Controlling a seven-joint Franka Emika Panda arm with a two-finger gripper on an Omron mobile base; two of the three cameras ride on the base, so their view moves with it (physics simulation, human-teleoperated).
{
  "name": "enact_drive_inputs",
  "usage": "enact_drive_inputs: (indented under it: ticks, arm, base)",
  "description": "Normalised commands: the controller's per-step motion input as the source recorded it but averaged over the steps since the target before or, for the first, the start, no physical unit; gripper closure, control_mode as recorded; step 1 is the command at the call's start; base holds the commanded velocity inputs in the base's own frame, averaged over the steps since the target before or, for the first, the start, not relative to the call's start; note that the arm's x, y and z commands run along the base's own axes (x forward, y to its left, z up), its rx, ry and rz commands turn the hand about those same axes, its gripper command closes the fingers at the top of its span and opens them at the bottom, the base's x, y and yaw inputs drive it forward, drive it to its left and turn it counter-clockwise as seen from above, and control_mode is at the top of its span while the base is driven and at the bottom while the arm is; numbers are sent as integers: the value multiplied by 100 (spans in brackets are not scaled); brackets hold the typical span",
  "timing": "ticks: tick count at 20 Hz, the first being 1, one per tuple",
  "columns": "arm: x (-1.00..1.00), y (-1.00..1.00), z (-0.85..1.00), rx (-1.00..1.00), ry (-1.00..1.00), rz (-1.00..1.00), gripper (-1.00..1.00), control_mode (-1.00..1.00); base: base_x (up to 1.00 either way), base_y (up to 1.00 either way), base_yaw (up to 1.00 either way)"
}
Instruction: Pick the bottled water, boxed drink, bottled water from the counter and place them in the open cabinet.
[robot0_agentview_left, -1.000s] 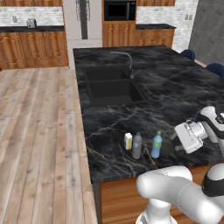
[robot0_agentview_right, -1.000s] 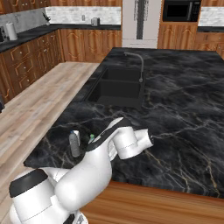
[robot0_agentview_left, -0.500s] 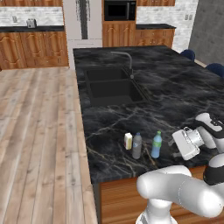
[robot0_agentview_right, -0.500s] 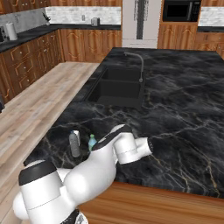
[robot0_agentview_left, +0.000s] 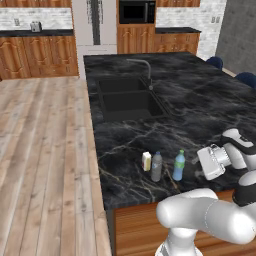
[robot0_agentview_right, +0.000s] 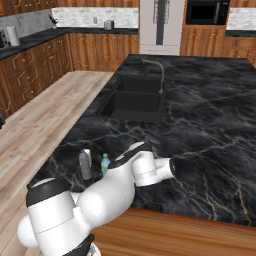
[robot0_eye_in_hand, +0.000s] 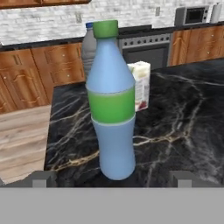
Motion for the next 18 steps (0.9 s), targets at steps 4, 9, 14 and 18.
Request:
enact_drive_inputs:
  ticks: [4,9,14,18]
  arm:
    - [11,15,-9,0,0,-2,-100,-100]
    - [0,25,0,0,0,0,-100,-100]
    - [0,23,0,0,0,0,-100,-100]
    - [0,23,-4,0,0,0,-100,-100]
  base:
    - [0,0,0]
    - [0,0,0]
    - [0,0,0]
    - [0,0,0]
